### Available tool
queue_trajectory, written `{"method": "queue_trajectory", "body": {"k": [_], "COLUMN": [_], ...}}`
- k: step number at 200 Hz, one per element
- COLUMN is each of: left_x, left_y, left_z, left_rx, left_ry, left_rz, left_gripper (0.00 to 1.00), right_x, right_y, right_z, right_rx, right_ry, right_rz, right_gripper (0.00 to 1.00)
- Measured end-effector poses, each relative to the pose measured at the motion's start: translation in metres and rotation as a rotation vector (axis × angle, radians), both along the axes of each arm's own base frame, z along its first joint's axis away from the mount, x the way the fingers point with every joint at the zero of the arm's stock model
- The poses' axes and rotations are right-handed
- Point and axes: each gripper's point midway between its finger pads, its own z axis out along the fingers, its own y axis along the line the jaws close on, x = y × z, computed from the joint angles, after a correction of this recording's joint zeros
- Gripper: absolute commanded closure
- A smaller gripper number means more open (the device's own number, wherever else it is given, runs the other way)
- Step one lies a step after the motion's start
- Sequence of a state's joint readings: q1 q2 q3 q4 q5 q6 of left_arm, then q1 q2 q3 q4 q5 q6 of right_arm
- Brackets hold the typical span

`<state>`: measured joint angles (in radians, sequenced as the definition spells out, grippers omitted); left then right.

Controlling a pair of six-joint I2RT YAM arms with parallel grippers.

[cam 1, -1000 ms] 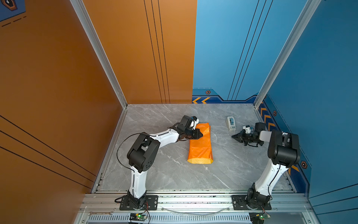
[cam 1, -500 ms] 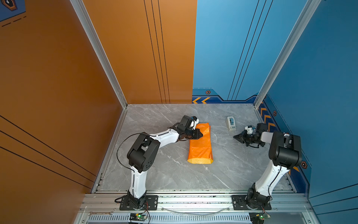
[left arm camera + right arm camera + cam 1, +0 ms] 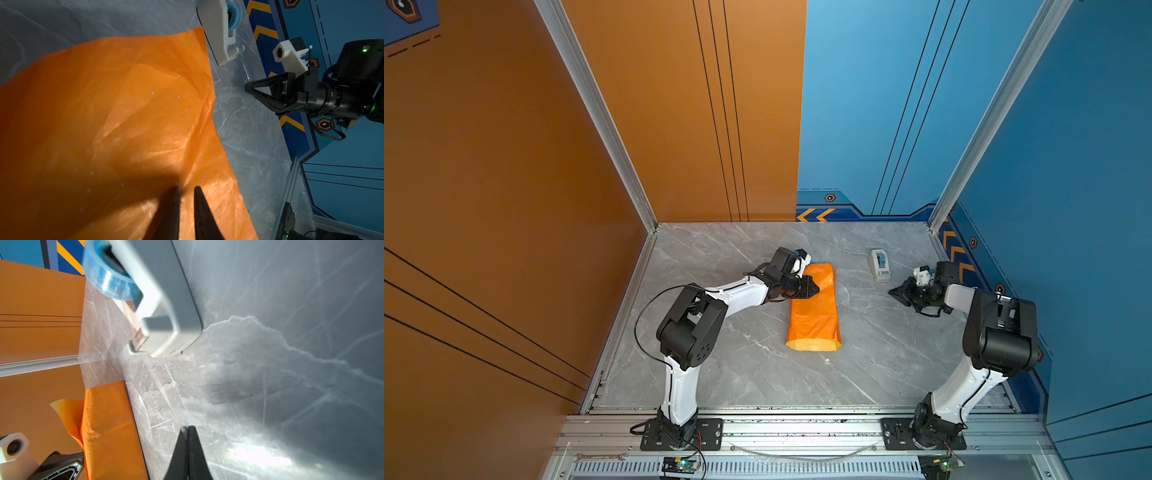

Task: Wrap a gift box in wrapping paper
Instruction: Tear off the tape with the cutter.

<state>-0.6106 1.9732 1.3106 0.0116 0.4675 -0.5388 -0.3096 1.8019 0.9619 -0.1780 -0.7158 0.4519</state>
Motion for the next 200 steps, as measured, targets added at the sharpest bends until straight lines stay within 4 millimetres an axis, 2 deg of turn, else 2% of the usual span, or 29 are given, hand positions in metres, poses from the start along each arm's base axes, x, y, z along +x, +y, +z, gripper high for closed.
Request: {"method": "queue_trajectory", "body": {"k": [17,30,50,59,123,140,173,200], "left_x": [0.000,0.000,0.000,0.000,0.000,0.000,0.000,0.000], "left_y": [0.000,0.000,0.000,0.000,-0.001,-0.001,-0.001,-0.001], "left_z": [0.000,0.000,0.000,0.000,0.000,0.000,0.000,0.000], "left_rx": [0.000,0.000,0.001,0.001,0.003,0.003,0.003,0.003], "left_ry": [0.000,0.000,-0.001,-0.001,-0.003,-0.003,-0.003,-0.003], "left_rz": [0.000,0.000,0.000,0.000,0.002,0.002,0.002,0.002], "left_gripper": [0.83,0.83,0.83,0.83,0.83,0.83,0.84,0.83], "right_x": [-0.002,-0.003,-0.035,-0.043,-0.057,-0.061,-0.069,-0.083], "right_y": [0.004,0.014,0.038,0.047,0.045,0.048,0.061,0.085], "right_z": [-0.001,-0.003,-0.025,-0.026,-0.020,-0.002,0.060,0.106], "right_rx": [-0.009,-0.006,0.025,0.052,0.046,0.050,0.058,0.040], "right_ry": [0.006,0.014,0.159,0.187,0.226,0.200,0.051,-0.063], "right_rz": [0.014,0.039,0.078,0.097,0.087,0.101,0.186,0.322], "right_gripper": [1.00,1.00,1.00,1.00,1.00,1.00,1.00,1.00]}}
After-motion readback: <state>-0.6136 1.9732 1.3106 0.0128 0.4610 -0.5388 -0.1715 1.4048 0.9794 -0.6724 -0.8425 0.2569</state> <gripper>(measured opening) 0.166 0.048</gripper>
